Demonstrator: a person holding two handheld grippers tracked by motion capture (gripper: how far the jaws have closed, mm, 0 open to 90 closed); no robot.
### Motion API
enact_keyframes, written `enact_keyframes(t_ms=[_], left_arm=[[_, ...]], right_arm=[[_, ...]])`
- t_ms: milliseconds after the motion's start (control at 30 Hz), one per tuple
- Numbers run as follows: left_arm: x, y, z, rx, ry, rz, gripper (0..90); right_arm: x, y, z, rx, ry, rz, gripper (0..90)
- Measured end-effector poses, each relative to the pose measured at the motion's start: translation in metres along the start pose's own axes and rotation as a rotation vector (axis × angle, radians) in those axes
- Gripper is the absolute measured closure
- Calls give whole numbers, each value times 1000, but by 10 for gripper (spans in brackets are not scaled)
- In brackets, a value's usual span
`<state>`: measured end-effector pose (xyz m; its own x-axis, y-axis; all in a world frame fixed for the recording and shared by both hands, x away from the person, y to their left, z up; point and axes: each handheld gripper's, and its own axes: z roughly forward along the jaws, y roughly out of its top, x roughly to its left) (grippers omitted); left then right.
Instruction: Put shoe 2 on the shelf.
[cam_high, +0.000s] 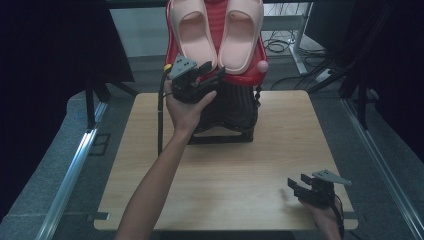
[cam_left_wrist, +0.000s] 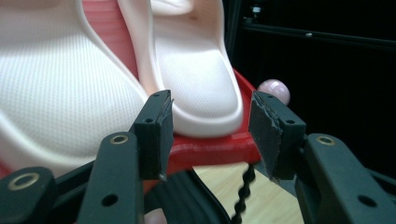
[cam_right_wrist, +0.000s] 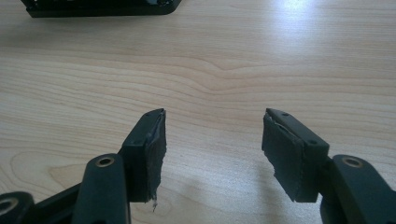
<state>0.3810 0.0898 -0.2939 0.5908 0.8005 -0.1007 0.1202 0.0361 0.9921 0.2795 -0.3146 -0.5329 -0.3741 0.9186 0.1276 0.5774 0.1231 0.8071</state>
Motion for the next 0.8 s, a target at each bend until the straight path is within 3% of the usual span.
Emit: enact_keyframes(t_ms=[200, 433, 700, 800], left_arm=[[2, -20, -25, 5, -35, 23, 496], [8, -54, -52, 47, -61, 11, 491], [14, -100, -74, 116, -36, 25, 479], [17, -118, -81, 141, -35, 8, 474]], right_arm=[[2, 0, 0, 2, 2, -6, 398], [3, -1, 2, 8, 2, -9, 396], [6, -1, 5, 17, 4, -13, 394], [7, -1, 6, 21, 8, -17, 393]])
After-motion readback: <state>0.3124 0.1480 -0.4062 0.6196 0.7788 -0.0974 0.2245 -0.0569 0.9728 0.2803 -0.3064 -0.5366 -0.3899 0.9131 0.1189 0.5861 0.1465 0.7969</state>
